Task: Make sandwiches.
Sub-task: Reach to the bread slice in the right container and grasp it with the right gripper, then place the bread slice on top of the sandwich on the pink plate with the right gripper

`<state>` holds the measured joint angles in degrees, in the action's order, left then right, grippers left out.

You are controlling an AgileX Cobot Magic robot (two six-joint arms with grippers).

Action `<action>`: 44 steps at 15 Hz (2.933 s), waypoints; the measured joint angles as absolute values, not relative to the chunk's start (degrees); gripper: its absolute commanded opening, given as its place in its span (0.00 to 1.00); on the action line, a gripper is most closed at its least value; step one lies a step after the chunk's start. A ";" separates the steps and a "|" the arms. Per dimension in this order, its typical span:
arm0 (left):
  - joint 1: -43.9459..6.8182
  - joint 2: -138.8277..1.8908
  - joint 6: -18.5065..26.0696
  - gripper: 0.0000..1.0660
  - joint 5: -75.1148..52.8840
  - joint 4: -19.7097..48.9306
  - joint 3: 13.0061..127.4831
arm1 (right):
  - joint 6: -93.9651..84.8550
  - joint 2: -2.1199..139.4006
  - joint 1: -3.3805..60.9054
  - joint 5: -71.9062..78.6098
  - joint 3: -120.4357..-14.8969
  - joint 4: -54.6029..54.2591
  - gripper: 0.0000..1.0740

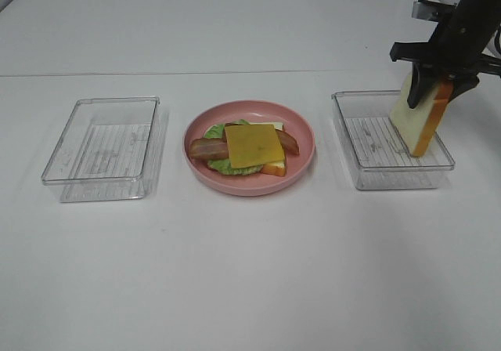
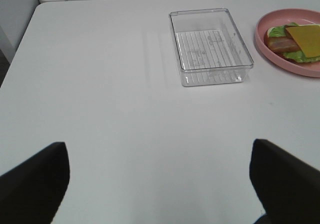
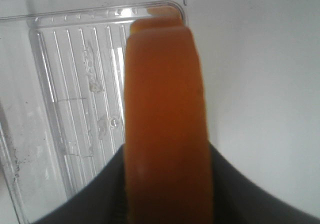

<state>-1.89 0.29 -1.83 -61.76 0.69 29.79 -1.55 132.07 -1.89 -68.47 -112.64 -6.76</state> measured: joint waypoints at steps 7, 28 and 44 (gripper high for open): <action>-1.89 0.29 -1.83 0.84 -61.76 0.69 29.79 | -1.66 127.43 -1.89 -69.56 -112.64 -9.45 0.00; -1.89 0.29 -1.83 0.84 -61.76 0.69 29.79 | -17.07 116.25 18.39 -46.24 -84.86 -53.29 0.00; -1.89 0.29 -1.83 0.84 -61.76 0.69 29.79 | -24.01 126.05 18.39 -39.02 -84.74 -58.96 0.32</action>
<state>-1.89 0.29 -1.83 -61.76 0.69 29.79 -24.01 126.05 18.39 -39.02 -84.74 -58.96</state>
